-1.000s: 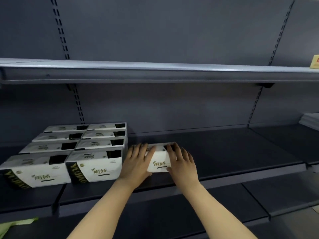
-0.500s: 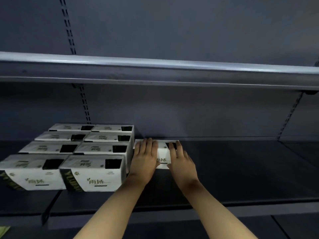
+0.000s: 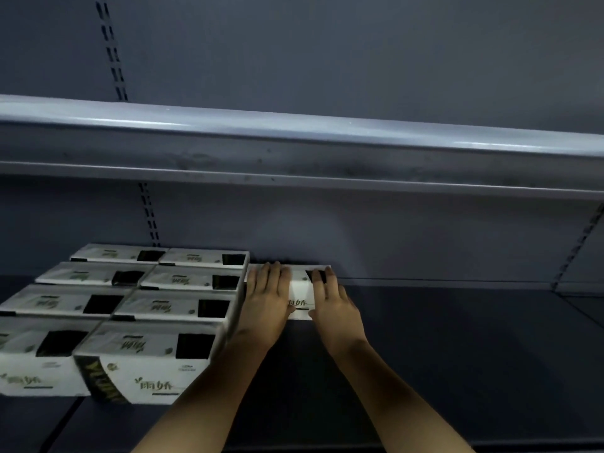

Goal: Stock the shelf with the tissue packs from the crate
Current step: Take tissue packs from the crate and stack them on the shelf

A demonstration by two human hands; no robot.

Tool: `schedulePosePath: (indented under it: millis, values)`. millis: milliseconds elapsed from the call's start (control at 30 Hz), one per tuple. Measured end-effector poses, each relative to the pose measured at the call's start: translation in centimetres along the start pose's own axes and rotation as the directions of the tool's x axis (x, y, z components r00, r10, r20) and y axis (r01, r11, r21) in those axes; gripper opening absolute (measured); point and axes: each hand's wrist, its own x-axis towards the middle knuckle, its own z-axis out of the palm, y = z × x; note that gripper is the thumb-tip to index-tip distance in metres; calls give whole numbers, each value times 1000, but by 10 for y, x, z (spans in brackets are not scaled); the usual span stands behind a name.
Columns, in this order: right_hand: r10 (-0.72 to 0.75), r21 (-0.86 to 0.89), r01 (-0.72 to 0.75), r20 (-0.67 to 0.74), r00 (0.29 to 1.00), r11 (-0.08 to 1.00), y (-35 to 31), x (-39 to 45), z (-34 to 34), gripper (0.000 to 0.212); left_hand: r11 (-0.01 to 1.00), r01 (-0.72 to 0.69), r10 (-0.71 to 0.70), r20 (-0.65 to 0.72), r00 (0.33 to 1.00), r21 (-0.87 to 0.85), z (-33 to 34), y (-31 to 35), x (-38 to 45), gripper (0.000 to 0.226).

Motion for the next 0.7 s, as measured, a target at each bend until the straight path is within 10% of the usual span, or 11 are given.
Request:
schedulePosePath:
  millis: [700]
  values:
    - [-17,55,9,146,989,998,6,35,8,81,996,61,-57,83,995,-58,7,-6,43,70]
